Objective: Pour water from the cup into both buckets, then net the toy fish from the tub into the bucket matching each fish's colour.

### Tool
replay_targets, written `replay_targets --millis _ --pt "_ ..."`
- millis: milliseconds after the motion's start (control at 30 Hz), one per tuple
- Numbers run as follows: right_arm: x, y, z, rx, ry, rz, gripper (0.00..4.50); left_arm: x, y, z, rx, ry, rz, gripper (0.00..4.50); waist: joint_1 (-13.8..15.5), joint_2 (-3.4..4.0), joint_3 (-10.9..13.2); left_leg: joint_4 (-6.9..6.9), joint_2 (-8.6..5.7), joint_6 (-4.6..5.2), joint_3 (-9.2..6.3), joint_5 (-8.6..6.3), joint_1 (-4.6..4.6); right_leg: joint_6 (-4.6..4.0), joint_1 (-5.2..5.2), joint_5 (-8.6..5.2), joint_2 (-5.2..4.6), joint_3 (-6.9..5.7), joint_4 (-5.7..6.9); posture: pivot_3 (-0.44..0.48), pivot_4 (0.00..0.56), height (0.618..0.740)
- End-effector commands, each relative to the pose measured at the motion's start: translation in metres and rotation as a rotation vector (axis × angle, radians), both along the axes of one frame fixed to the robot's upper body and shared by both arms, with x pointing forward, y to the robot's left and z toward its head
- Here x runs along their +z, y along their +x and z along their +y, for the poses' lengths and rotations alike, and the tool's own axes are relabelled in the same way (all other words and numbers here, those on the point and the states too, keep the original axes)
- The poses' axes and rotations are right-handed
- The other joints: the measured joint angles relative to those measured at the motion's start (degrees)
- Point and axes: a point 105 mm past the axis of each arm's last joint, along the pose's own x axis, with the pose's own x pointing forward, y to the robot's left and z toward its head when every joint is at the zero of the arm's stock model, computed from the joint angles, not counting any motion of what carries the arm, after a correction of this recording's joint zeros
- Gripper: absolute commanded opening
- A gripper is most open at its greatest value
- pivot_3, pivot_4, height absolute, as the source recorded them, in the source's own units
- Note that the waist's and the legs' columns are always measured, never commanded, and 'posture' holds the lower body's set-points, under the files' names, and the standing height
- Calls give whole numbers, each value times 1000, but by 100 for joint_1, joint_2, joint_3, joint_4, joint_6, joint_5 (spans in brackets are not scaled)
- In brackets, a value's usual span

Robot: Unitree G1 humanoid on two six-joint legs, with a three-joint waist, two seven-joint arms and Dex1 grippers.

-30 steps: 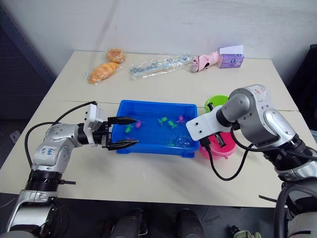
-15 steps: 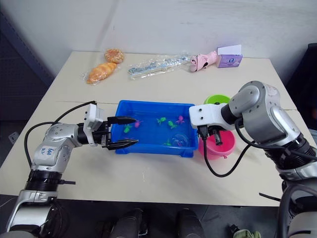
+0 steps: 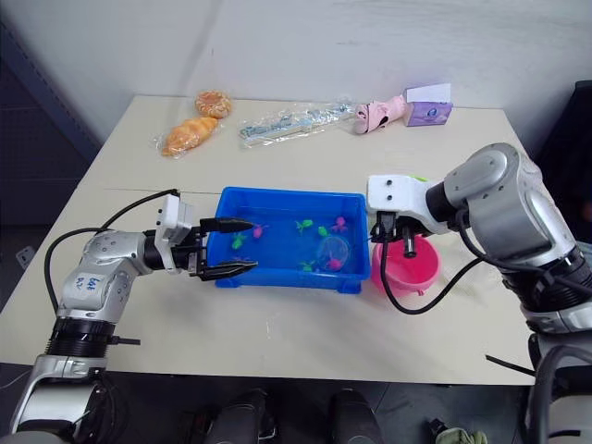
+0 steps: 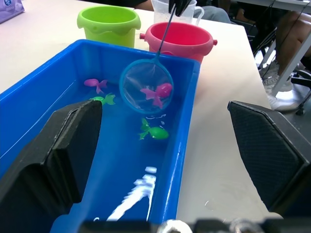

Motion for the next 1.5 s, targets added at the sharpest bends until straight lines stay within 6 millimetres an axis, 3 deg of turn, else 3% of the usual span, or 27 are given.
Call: replay_targets --millis 33,367,633,767,900,1167,1500 --pt "11 4 -11 -72 76 -19 0 7 -2 6 2 -2 -37 4461 -2 0 0 0 0 0 0 0 0 0 0 0 0 0 0 0 150 740" --pt "26 -5 -24 -169 261 26 0 7 -3 7 2 -6 -38 4461 -1 0 0 -2 0 0 1 0 0 0 0 0 0 0 -1 0 150 740" --pt "44 -45 -37 -287 479 37 0 12 0 -1 -39 -27 -30 4461 21 0 0 -6 0 1 -3 -1 -2 0 2 0 -2 0 -6 0 150 740" --pt "49 -63 -61 -436 586 -36 0 14 4 -9 -89 -24 -22 4461 71 0 0 -7 0 1 -8 -2 -1 0 6 0 -2 -4 -9 0 150 740" --pt "39 -82 -86 -563 576 -110 0 18 8 -17 -133 -28 -22 4461 156 0 0 -14 -1 1 -5 -1 -1 0 8 0 0 -4 -11 0 150 740" --pt "26 -105 -118 -719 616 -331 0 21 11 -32 -199 -46 -13 4461 154 -1 -1 -10 -2 1 3 2 2 1 10 0 7 3 -8 0 150 740" --pt "-12 -120 -125 -567 362 -578 0 20 6 -49 -253 -75 -1 4461 153 -1 -2 -8 -3 -1 10 6 11 7 13 0 10 11 -7 0 150 740"
